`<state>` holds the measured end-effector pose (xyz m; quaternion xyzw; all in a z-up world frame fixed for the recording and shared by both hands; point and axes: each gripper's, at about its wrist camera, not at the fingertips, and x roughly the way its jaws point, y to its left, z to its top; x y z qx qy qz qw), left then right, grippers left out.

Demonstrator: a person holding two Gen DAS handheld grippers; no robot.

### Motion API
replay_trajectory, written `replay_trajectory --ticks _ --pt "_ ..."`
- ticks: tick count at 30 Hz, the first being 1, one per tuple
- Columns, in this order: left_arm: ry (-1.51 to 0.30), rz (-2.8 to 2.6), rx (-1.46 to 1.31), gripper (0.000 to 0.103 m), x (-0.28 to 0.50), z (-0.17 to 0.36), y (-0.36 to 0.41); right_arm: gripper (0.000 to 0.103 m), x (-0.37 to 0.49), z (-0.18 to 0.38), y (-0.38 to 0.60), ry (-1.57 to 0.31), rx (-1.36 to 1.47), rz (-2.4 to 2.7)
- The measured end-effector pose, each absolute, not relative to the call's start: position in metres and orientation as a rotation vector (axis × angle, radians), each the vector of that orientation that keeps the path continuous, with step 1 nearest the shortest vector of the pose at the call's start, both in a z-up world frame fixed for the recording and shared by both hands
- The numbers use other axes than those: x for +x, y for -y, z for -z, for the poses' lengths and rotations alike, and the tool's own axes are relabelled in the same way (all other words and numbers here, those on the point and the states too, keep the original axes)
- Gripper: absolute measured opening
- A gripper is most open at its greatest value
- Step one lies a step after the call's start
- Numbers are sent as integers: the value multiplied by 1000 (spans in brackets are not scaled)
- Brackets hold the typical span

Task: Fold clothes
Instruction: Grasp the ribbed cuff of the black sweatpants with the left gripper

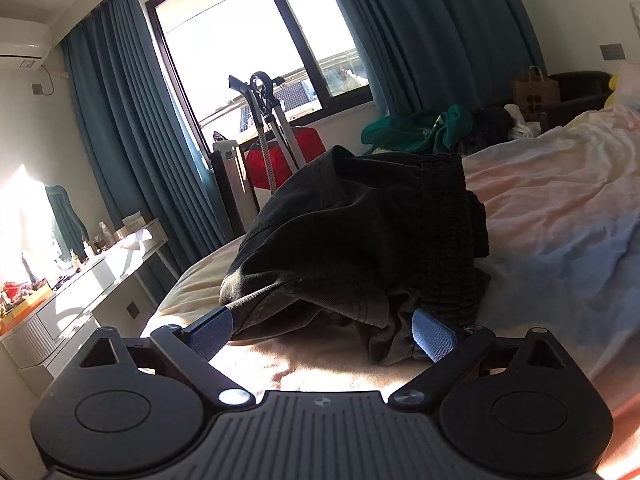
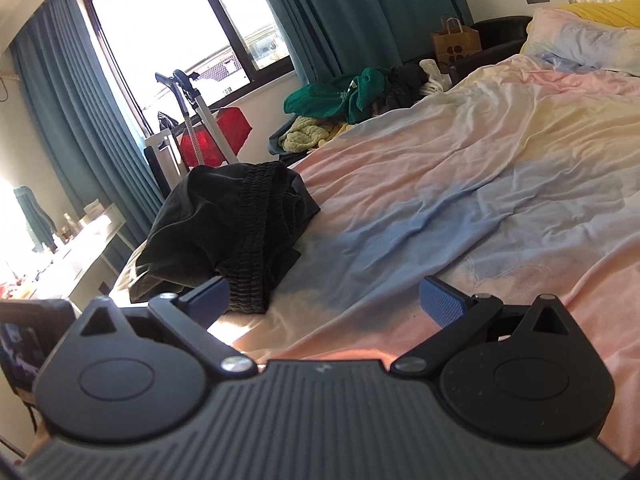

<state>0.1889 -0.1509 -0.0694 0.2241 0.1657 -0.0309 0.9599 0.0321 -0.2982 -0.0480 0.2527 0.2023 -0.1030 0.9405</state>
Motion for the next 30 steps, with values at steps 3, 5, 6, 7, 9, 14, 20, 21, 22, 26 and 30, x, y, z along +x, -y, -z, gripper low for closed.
replay_trajectory --ticks 3,5,6,7,9,14,20,21,22,26,30 --pt "-297 97 501 98 223 64 197 103 42 59 313 -418 574 253" --pt "-289 119 537 98 248 62 228 103 50 67 322 -431 601 281" --pt "-293 128 555 98 261 62 242 103 54 72 325 -442 613 289" --pt "-294 134 570 98 273 64 255 103 60 77 329 -453 631 296" --pt "-290 138 602 98 296 67 277 103 70 87 334 -472 657 311" --pt "-304 106 679 80 346 78 310 103 87 106 339 -510 686 314" --pt "-333 121 690 51 351 82 313 103 94 114 339 -528 690 308" --pt "-322 109 697 30 348 81 312 103 93 115 340 -527 697 307" --pt "-307 81 711 10 343 77 309 103 93 115 341 -524 700 310" --pt "-266 6 676 9 322 44 281 103 91 111 340 -507 684 317" --pt "-230 -51 577 8 299 1 233 103 86 104 338 -488 664 318"
